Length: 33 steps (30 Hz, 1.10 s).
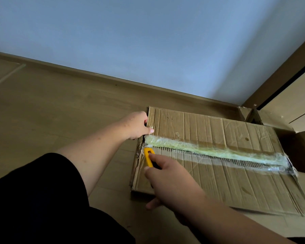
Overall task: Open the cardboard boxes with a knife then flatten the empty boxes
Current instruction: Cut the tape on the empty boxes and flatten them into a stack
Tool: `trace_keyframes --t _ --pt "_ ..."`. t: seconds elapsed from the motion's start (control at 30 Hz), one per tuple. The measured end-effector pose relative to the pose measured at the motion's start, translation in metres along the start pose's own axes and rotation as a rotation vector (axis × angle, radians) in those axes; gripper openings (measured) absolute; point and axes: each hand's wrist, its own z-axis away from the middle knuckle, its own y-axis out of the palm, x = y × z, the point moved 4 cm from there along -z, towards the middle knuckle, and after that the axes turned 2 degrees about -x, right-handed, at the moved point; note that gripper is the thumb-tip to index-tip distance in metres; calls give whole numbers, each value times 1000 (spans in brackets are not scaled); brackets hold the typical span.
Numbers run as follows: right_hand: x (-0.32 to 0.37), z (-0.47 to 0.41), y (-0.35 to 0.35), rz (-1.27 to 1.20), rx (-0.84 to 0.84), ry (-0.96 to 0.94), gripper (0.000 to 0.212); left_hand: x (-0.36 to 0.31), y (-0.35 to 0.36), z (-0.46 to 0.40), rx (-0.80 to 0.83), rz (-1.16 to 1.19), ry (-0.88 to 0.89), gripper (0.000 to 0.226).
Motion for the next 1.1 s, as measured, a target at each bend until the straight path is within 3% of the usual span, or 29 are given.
trace_keyframes --t 0.23,0.43,0.57,0.63,0.83,1.1 --pt "-38 16 -38 128 -76 -52 34 -1 0 4 2 1 -23 30" --pt "-50 39 -62 145 77 -94 63 -6 -2 7 -7 -25 -42 31" --pt "-65 37 -81 124 -54 -46 20 -7 -2 9 -19 -7 -57 32" --pt "-75 31 -92 101 -159 -11 11 -9 -2 11 -20 5 -58 32" --pt "-85 12 -108 139 -268 -7 33 -15 -1 17 -34 49 -77 33" --pt "-80 -9 -113 278 -206 -142 17 -13 -2 16 -56 1 -97 28"
